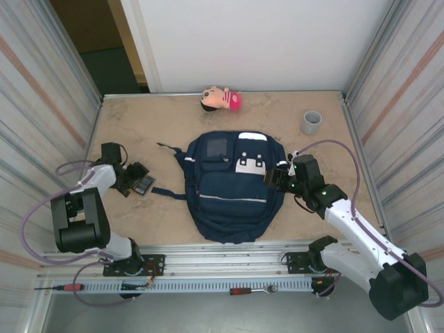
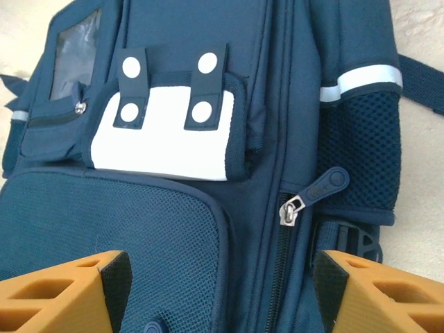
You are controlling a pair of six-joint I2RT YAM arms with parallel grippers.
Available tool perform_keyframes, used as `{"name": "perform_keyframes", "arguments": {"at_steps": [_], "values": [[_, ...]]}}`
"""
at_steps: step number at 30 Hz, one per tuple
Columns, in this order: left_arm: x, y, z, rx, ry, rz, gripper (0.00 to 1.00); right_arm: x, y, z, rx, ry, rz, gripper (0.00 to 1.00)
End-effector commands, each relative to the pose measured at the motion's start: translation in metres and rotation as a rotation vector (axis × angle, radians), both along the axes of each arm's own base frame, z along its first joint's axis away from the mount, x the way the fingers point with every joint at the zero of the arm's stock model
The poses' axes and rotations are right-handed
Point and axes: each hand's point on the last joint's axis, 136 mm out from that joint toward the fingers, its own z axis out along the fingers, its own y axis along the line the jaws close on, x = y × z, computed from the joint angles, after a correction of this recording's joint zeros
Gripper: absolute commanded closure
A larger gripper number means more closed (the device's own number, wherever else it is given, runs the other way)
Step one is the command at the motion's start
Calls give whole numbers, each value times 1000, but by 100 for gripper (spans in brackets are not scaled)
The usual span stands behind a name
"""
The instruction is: Pack the student bag
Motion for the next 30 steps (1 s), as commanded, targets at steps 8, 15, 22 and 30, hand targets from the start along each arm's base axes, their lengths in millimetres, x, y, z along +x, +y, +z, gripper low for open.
{"name": "perform_keyframes", "arguments": {"at_steps": [8, 15, 22, 30], "values": [[-39, -35, 21, 115, 99, -145, 26, -9, -11, -5, -23, -2, -34, 29], [-40, -20, 30, 241, 155, -241, 32, -9, -11, -6, -26, -1, -36, 29], [-31, -20, 16, 299, 225, -366, 25, -11, -11, -9, -24, 7, -34, 29], [-9, -27, 11, 369, 228, -467, 12, -14, -15, -10, -27, 4, -46, 29]]}}
